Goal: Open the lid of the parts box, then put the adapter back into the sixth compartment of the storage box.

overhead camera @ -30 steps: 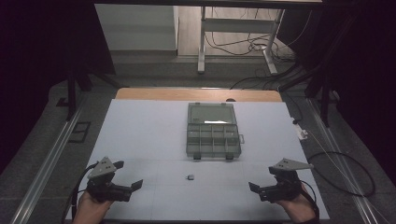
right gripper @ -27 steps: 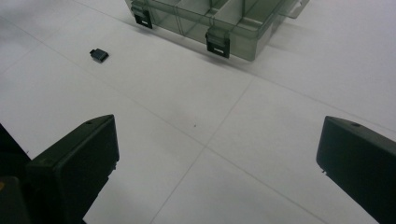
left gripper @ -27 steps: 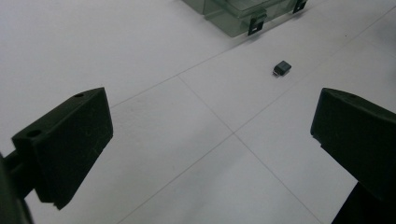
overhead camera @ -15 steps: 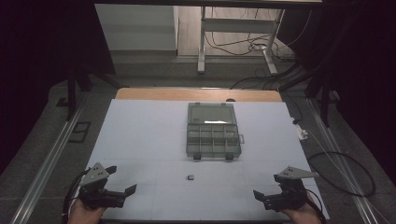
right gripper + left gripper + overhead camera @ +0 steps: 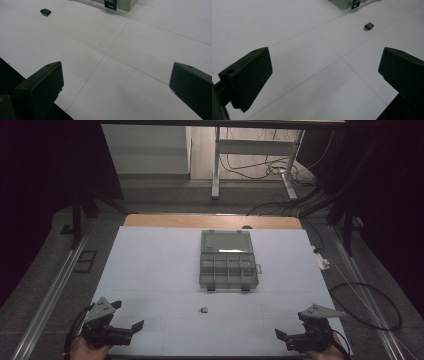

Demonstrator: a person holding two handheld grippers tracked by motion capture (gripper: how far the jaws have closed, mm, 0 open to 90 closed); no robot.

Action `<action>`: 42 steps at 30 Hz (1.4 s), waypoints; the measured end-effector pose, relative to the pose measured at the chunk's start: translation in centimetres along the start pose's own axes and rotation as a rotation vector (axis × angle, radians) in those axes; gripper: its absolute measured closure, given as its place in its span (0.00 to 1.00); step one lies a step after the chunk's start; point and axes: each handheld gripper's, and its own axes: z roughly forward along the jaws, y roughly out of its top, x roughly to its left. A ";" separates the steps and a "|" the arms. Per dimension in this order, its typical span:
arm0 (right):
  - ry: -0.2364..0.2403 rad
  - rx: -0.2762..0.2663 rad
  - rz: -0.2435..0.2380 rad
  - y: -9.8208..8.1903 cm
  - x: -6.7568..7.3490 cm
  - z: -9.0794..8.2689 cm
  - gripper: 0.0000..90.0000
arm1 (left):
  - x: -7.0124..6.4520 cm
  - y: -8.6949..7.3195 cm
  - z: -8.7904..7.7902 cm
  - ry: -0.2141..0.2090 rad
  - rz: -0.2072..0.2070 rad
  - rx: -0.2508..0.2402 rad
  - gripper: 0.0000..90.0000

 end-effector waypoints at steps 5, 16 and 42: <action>0.003 0.003 0.002 0.1 0.0 0.0 0.00 | 0.0 0.0 0.0 -0.003 0.001 0.003 0.00; 0.021 -0.013 0.004 0.3 0.0 0.0 0.00 | 0.0 0.0 0.1 -0.015 0.008 0.008 0.00; 0.111 -0.011 -0.071 3.2 1.3 2.6 0.00 | 0.2 0.1 0.3 -0.023 -0.006 0.020 0.00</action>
